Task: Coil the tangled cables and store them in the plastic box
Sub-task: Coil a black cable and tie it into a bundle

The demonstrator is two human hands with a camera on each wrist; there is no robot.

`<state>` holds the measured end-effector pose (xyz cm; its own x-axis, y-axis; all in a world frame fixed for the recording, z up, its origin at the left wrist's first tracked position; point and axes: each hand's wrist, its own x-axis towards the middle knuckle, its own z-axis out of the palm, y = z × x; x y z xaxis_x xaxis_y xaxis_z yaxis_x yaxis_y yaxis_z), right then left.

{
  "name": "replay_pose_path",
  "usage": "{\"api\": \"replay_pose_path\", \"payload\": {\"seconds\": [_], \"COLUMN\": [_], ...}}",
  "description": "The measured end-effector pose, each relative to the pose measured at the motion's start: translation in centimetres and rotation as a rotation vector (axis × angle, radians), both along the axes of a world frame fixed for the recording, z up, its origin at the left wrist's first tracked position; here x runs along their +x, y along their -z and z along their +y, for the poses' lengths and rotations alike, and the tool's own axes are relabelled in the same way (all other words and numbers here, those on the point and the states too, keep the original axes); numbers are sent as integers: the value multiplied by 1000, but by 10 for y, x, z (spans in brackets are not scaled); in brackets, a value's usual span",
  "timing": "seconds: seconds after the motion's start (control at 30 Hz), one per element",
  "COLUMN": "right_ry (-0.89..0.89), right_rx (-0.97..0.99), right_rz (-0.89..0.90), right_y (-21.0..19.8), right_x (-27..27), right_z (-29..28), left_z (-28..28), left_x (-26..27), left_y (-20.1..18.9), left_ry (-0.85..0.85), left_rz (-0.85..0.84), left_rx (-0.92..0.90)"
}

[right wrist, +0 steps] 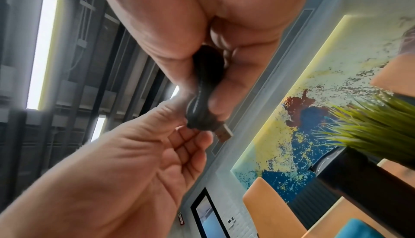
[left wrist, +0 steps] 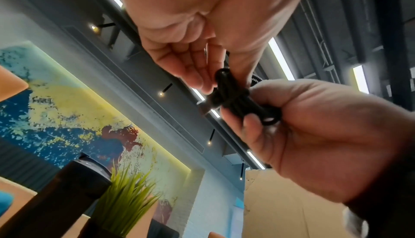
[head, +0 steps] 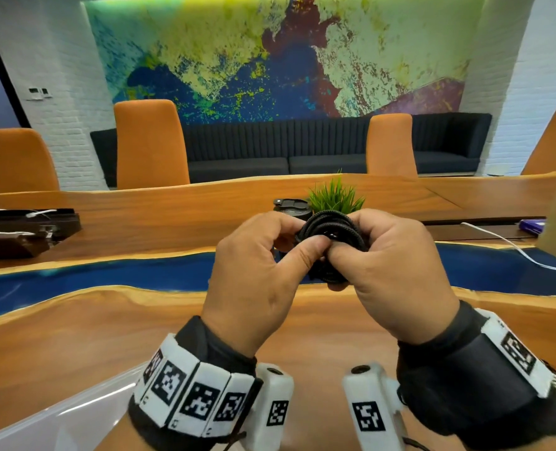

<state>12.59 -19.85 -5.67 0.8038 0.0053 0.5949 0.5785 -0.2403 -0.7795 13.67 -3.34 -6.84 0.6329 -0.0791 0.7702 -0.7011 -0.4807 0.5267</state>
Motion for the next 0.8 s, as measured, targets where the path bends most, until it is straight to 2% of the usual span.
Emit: {"api": "replay_pose_path", "payload": {"seconds": [0.1,0.17,0.27,0.37,0.5,0.6,0.7,0.8], "right_ry": [61,42,-123,-294,-371,-357,-282,-90], "right_rx": [-79,-97,10,34,140,229,229,72], "right_rz": [-54,-65,31,159,223,266,259,112], "right_y": [-1,-3,-7,-10,-12,-9,-8,-6], "right_x": [0,0,0,2,2,4,5,6], "right_z": [-3,-5,-12,-23,-22,-14,-12,-15], "left_z": [1,2,0,-4,-10,-16,-22,-23], "left_x": [0,1,5,11,13,10,8,8], "left_y": [-3,-2,4,11,13,13,13,15], "left_ry": [153,284,444,510,564,636,639,565], "left_rz": [147,212,313,431,549,614,680,672], "left_rx": [-7,-52,-196,-326,-533,-681,-794,-727]}}
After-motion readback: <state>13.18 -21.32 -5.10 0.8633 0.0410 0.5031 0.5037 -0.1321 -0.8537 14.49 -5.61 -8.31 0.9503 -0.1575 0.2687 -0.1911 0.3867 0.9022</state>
